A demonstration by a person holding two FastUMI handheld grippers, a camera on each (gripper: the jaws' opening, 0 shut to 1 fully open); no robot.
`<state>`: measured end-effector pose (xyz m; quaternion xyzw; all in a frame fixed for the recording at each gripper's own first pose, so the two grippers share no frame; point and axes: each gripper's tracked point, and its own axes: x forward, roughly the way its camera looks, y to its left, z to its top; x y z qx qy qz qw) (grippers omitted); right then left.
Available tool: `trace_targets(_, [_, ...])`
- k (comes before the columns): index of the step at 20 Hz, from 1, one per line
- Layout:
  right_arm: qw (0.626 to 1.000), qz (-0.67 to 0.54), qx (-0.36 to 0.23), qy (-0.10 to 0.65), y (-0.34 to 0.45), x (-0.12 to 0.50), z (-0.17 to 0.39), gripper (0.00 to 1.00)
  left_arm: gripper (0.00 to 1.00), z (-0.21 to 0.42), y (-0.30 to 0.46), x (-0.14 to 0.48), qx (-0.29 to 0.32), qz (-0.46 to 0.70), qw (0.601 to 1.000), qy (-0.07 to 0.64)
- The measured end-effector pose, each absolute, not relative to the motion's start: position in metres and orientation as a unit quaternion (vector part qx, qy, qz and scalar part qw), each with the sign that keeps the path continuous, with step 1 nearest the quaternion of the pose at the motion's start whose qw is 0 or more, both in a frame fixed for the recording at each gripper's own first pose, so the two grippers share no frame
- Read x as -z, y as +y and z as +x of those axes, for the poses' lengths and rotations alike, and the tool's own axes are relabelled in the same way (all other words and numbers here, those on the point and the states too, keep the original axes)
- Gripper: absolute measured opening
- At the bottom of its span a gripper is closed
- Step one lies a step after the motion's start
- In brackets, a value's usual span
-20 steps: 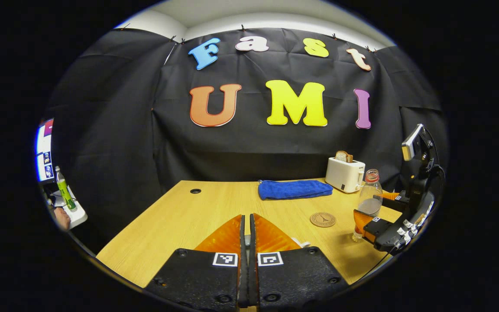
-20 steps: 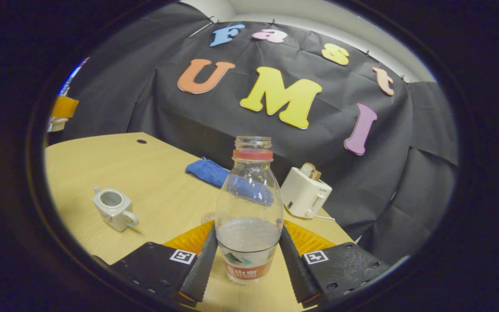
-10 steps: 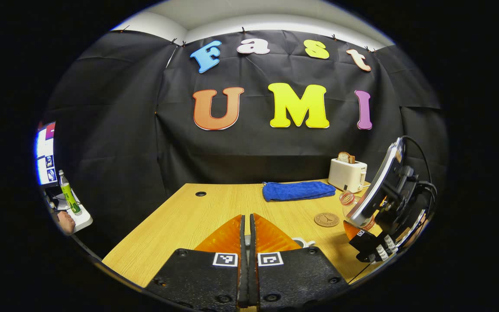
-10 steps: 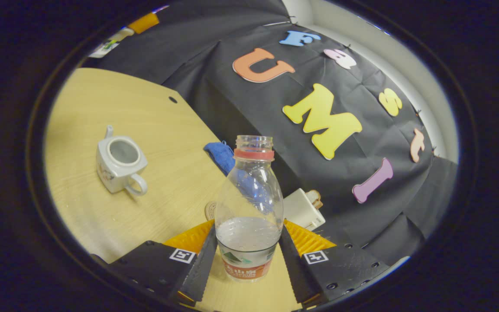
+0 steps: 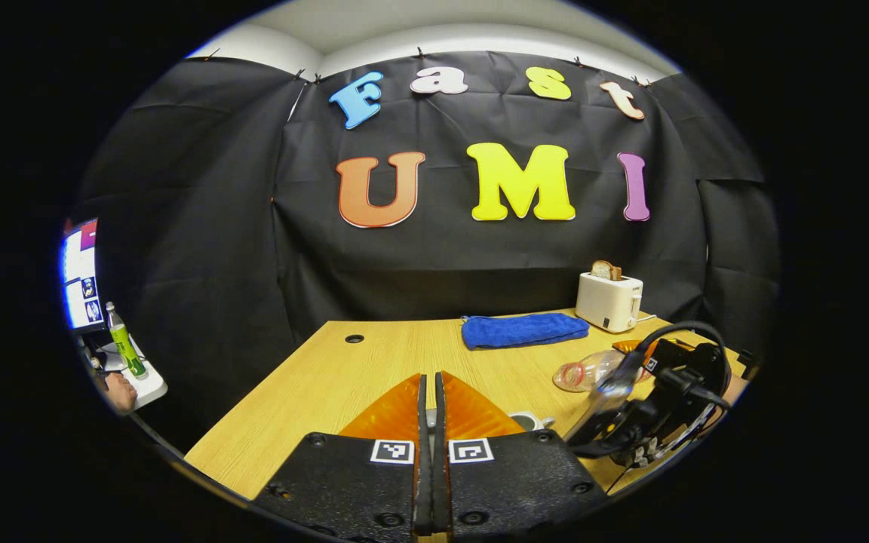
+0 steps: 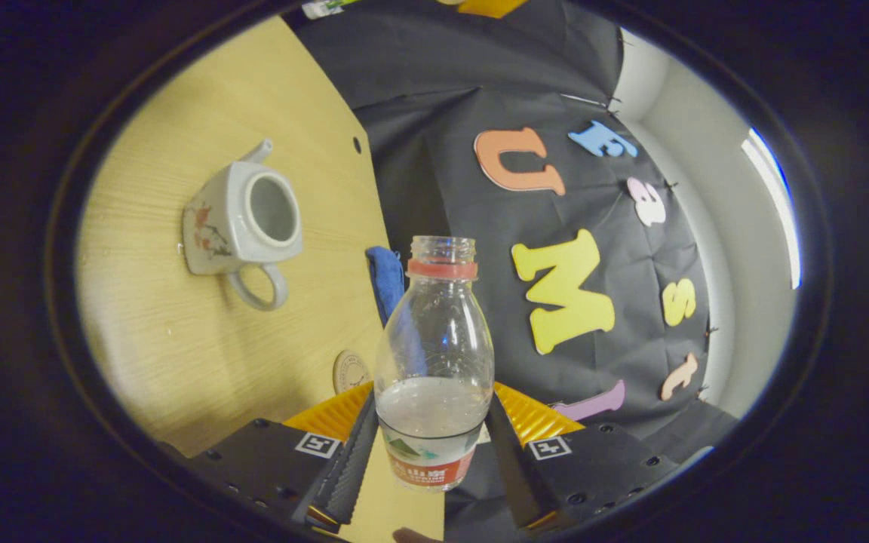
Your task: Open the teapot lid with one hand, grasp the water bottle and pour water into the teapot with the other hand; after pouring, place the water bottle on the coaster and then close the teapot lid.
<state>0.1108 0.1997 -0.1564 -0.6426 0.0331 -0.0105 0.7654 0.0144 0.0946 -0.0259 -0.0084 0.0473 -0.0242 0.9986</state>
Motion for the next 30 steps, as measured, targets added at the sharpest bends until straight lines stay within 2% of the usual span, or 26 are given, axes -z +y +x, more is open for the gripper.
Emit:
trace_targets(10, [0.647, -0.762, -0.013, 0.007, 0.21, 0.156, 0.113, 0.77, 0.03, 0.014, 0.094, 0.024, 0.025, 0.0, 0.999, 0.046])
trace_targets(15, [0.616, -0.787, -0.014, -0.011, 0.22, 0.152, 0.116, 0.75, 0.03, 0.013, 0.094, 0.023, 0.024, -0.001, 0.999, 0.045])
trace_targets(30, [0.518, -0.852, 0.018, -0.076, 0.237, 0.122, 0.122, 0.77, 0.03, 0.013, 0.089, 0.027, 0.031, 0.015, 0.998, 0.05])
